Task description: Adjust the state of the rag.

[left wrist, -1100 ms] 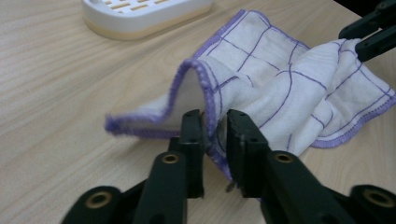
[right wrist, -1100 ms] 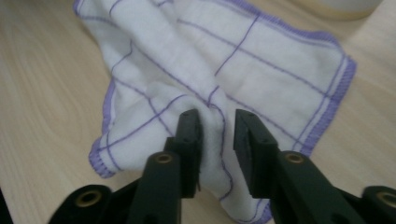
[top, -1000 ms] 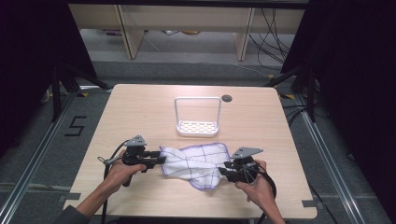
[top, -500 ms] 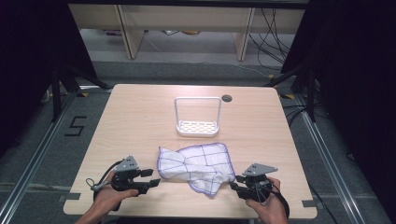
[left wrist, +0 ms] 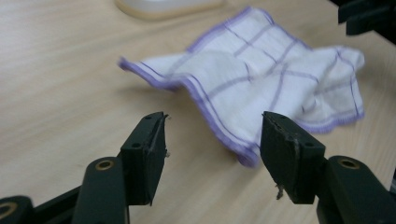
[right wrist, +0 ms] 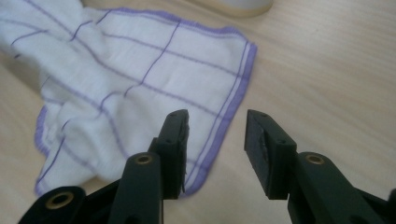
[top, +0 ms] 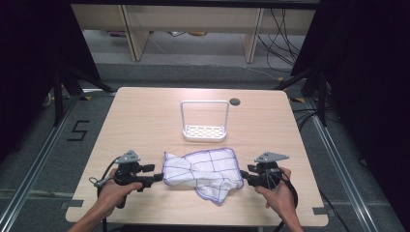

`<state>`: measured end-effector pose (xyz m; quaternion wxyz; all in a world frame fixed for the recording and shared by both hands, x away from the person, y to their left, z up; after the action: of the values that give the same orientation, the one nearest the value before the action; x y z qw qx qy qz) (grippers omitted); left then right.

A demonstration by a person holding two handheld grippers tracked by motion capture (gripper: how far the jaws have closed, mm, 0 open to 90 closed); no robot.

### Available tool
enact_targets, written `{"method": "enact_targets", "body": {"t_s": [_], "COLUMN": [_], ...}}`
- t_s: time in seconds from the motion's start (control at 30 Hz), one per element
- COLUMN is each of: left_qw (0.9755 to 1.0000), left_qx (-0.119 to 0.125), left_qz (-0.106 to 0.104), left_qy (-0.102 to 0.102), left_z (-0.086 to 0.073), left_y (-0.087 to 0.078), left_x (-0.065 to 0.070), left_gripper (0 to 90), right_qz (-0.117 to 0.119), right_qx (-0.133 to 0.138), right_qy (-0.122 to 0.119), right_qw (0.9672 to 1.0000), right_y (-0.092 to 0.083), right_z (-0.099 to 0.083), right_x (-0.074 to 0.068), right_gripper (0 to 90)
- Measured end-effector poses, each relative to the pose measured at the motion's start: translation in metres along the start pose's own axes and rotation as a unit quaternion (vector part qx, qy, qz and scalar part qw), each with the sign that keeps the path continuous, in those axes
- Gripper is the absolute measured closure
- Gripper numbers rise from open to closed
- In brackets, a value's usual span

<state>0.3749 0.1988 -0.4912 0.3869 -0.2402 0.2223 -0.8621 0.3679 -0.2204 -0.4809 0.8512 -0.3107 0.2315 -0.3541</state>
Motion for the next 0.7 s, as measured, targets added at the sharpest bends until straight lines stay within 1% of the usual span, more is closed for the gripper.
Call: {"method": "enact_targets", "body": {"t_s": [0.03,0.1,0.17,0.2,0.23,0.27,0.3,0.33,0.37,0.4,0.43,0.47,0.5,0.53,0.57,0.6,0.63,0.7], "left_qw": [0.9999,0.9997,0.9995,0.9994,0.9993,0.9993,0.9990,0.9988,0.9988,0.9987,0.9982,0.9978,0.9975,0.9972,0.9972,0.9968,0.9965,0.9958], "left_qx": [0.006,0.003,-0.004,-0.010,-0.017,-0.017,-0.028,-0.030,-0.030,-0.035,-0.039,-0.047,-0.053,-0.055,-0.055,-0.061,-0.065,-0.077], "left_qz": [0.004,0.015,0.023,0.023,0.025,0.025,0.025,0.026,0.026,0.024,0.027,0.024,0.024,0.030,0.030,0.027,0.023,0.024], "left_qy": [-0.007,-0.021,-0.020,-0.021,-0.022,-0.022,-0.025,-0.028,-0.028,-0.028,-0.038,-0.039,-0.040,-0.040,-0.040,-0.044,-0.047,-0.042], "left_z": [0.004,0.013,0.019,0.022,0.024,0.024,0.028,0.029,0.029,0.030,0.032,0.033,0.034,0.035,0.035,0.035,0.033,0.031], "left_y": [0.000,0.003,0.012,0.017,0.022,0.022,0.033,0.037,0.037,0.042,0.050,0.054,0.057,0.060,0.060,0.065,0.068,0.072], "left_x": [-0.006,-0.017,-0.022,-0.024,-0.025,-0.025,-0.027,-0.028,-0.028,-0.029,-0.029,-0.029,-0.030,-0.031,-0.031,-0.032,-0.032,-0.031], "left_gripper": [39.9,39.9,39.6,39.4,39.2,39.0,38.7,38.8,38.8,38.8,39.0,39.0,39.0,39.0,39.0,38.9,38.6,37.8], "right_qz": [-0.002,-0.006,-0.010,-0.008,-0.007,-0.007,-0.006,-0.008,-0.011,-0.011,-0.010,-0.012,-0.014,-0.011,-0.011,-0.010,-0.007,-0.011], "right_qx": [-0.003,-0.004,-0.007,-0.006,-0.006,-0.006,-0.012,-0.008,-0.010,-0.010,-0.013,-0.031,-0.033,-0.034,-0.034,-0.045,-0.049,-0.053], "right_qy": [0.005,0.000,-0.009,-0.004,-0.008,-0.008,-0.004,-0.016,-0.010,-0.010,-0.010,-0.007,-0.004,0.009,0.009,0.012,0.017,0.018], "right_qw": [1.0000,1.0000,0.9999,0.9999,0.9999,0.9999,0.9999,0.9998,0.9998,0.9998,0.9998,0.9994,0.9993,0.9993,0.9993,0.9988,0.9986,0.9984], "right_y": [0.003,0.010,0.018,0.022,0.026,0.026,0.033,0.039,0.044,0.044,0.052,0.055,0.059,0.064,0.064,0.072,0.075,0.084], "right_z": [0.004,0.013,0.022,0.027,0.031,0.031,0.040,0.044,0.047,0.047,0.053,0.055,0.057,0.059,0.059,0.063,0.064,0.067], "right_x": [0.002,0.008,0.013,0.014,0.017,0.017,0.020,0.023,0.023,0.023,0.027,0.029,0.031,0.032,0.032,0.037,0.038,0.041], "right_gripper": [58.7,57.7,57.0,56.8,56.7,56.7,56.4,56.3,56.3,56.3,56.0,55.8,55.6,55.3,55.3,55.0,54.8,54.7]}}
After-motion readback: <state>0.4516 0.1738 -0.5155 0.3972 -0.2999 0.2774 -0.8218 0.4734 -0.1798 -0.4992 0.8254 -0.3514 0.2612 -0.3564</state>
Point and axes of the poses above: each handheld gripper's, and its own axes: y roughly forward along the jaws, z roughly out of its top, x roughly to its right, the point moved 2 cm from there along y, roughly forward along the jaws, and after that the axes turned 7 degrees about z, right-handed, at the moved point
